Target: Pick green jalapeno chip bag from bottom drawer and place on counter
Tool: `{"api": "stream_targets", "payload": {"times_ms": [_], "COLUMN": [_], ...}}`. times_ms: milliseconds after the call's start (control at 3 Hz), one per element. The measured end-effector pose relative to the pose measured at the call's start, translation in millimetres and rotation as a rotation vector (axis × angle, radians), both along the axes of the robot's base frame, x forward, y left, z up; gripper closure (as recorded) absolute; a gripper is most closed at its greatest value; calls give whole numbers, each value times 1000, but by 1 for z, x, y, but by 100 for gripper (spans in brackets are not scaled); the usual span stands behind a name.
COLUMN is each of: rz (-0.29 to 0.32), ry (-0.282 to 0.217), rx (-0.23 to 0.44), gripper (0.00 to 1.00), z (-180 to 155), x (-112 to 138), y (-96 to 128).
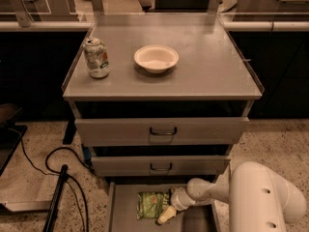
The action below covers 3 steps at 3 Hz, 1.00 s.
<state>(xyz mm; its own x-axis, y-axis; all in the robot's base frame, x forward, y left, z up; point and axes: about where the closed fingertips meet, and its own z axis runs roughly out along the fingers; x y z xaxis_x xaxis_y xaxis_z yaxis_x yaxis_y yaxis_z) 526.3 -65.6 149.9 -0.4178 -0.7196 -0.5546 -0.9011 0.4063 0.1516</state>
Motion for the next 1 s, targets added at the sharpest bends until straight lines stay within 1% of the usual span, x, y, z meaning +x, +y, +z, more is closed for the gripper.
{"api": "stream_targets", "payload": {"times_ms": [333, 667, 1000], "rz": [28, 28, 26], "ry": [9, 9, 24], "rx": [-2, -2, -19], "gripper": [0, 0, 0], "z": [-10, -10, -29], "x": [4, 4, 0], "y": [7, 7, 9]}}
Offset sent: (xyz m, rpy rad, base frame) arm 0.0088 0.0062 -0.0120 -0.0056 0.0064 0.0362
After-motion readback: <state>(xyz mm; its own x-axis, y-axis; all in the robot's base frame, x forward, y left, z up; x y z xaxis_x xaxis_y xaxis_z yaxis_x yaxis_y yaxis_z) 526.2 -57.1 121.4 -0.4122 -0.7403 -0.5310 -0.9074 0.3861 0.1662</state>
